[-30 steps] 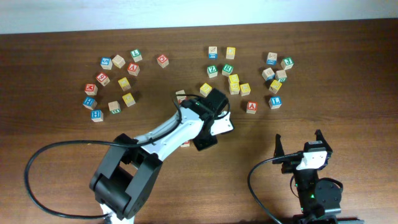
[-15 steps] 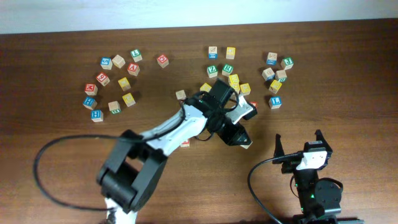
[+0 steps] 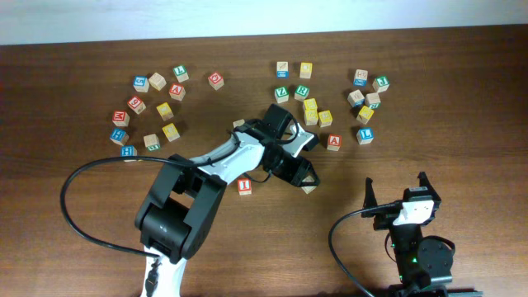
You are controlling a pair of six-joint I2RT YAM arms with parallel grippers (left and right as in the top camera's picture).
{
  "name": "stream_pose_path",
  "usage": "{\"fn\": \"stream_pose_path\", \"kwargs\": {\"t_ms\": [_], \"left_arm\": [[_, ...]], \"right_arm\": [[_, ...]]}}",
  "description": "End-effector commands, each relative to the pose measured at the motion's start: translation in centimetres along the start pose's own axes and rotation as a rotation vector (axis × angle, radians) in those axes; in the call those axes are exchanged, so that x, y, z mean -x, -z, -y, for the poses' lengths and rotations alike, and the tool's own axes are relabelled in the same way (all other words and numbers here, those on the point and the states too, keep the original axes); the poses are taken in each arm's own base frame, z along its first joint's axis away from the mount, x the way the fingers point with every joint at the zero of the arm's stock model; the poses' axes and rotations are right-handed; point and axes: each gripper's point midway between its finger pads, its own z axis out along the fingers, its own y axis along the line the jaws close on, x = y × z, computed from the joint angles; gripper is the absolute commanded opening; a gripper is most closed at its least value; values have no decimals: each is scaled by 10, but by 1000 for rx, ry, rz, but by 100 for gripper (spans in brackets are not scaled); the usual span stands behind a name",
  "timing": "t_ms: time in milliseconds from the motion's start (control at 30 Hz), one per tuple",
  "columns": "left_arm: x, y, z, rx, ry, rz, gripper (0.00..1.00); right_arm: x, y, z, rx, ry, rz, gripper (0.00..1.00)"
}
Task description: Spell out ICRA
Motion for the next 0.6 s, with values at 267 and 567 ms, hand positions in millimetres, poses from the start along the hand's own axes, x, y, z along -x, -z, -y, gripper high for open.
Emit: {"fn": "stream_pose_path", "kwargs": {"t_ms": [267,567], "left_arm": [[36,82,-35,527,-54,28,51],[3,49,32,588,-162,-68,57]], "right_arm": [[-3,0,4,-19,-1,-6,98],[-3,0,4,-19,-1,-6,98]]}}
